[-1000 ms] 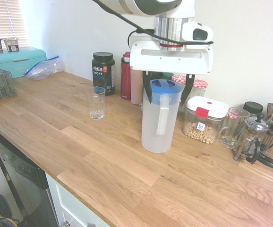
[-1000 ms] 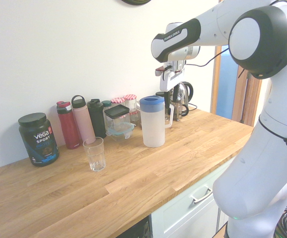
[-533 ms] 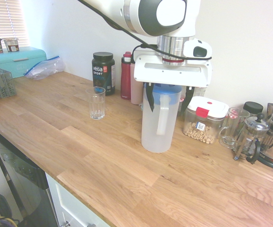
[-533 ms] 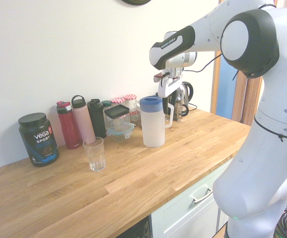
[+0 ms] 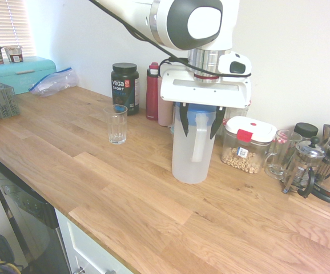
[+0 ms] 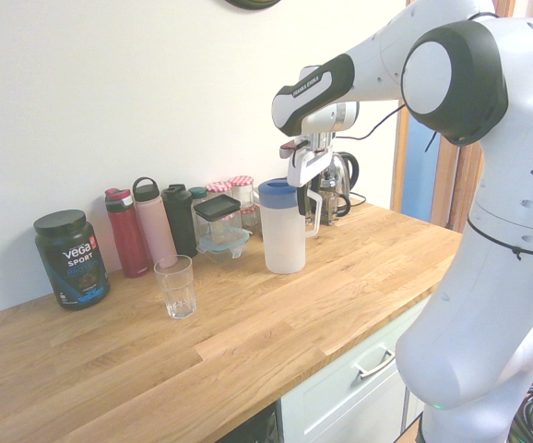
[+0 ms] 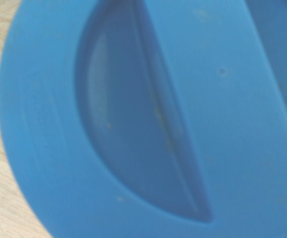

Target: Pour me some water

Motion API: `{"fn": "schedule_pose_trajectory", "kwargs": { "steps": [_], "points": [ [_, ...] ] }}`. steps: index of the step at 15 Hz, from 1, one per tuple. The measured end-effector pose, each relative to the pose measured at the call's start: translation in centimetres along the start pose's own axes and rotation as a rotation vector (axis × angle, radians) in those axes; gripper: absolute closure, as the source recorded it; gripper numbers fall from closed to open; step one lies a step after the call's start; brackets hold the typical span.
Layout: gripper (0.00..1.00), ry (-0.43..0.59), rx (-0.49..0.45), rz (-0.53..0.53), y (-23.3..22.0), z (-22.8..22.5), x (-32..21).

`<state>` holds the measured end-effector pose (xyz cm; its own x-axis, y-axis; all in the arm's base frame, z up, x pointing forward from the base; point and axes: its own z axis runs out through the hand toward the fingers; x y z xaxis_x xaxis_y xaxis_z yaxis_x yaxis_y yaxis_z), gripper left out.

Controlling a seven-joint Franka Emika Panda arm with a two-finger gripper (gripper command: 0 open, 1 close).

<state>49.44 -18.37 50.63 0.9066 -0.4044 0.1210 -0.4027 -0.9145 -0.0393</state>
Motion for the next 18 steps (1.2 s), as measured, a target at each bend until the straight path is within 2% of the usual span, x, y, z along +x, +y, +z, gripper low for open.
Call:
{"fn": "schedule_pose_trajectory", "kwargs": {
  "steps": [14,18],
  "points": [
    [1.0,-0.002,-0.001,0.021,0.34,0.0,0.0],
    [1.0,-0.005,0.002,0.07,0.34,-0.69,-0.37]
  ]
}}
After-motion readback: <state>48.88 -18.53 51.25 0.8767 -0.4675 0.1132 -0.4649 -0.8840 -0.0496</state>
